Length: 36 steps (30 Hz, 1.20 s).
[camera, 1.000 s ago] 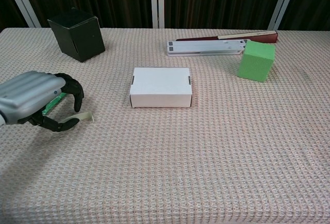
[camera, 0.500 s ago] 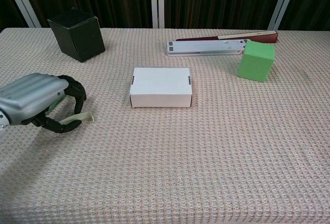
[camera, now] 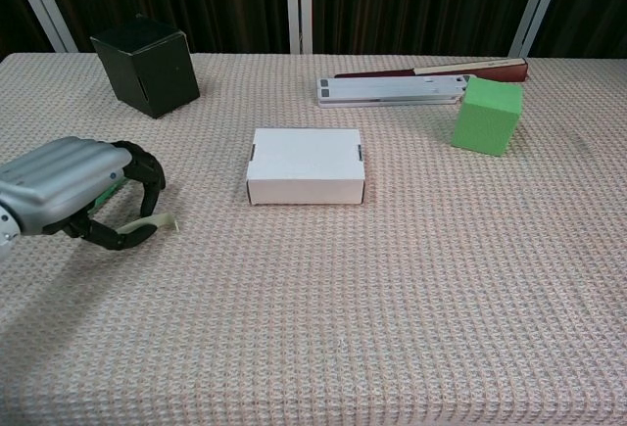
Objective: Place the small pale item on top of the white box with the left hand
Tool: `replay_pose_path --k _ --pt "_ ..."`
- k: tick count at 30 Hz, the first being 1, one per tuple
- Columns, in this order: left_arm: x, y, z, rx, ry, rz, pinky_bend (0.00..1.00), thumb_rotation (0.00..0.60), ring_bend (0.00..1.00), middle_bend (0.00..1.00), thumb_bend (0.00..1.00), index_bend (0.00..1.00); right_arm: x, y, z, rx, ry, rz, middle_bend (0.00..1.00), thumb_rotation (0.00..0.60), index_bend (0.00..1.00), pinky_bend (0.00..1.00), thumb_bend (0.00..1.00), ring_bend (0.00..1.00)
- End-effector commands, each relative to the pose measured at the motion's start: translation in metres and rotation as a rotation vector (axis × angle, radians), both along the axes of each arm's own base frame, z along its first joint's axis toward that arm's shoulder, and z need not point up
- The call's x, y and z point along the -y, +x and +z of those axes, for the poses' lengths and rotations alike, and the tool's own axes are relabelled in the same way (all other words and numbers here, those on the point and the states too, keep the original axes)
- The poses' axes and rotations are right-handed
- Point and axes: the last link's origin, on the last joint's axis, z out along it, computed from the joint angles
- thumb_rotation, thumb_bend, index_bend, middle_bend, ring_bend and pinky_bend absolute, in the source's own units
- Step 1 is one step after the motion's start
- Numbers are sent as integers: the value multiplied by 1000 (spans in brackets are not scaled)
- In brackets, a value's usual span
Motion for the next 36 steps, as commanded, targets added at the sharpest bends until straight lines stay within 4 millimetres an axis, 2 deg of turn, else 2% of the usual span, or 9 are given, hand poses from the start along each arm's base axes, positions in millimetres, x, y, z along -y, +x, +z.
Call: replay_pose_path --k 1,10,23,29,36 --pt "0 1 0 2 0 0 273 493 184 312 341 583 0 -1 0 0 -1 -2 0 600 0 0 343 0" --pt "-1 0 0 2 1 7 273 499 184 318 405 605 2 -2 -2 0 8 -13 0 600 0 0 343 0" --pt "1 8 5 21 0 -10 273 521 184 320 431 624 2 -3 0 4 3 -16 0 600 0 0 343 0" --pt "-7 26 24 63 34 -60 274 520 184 320 431 623 2 -3 1 7 -4 -14 0 600 0 0 343 0" --pt "-23 63 46 167 -37 -76 274 516 183 320 431 623 2 -2 2 8 -12 -11 0 600 0 0 342 0"
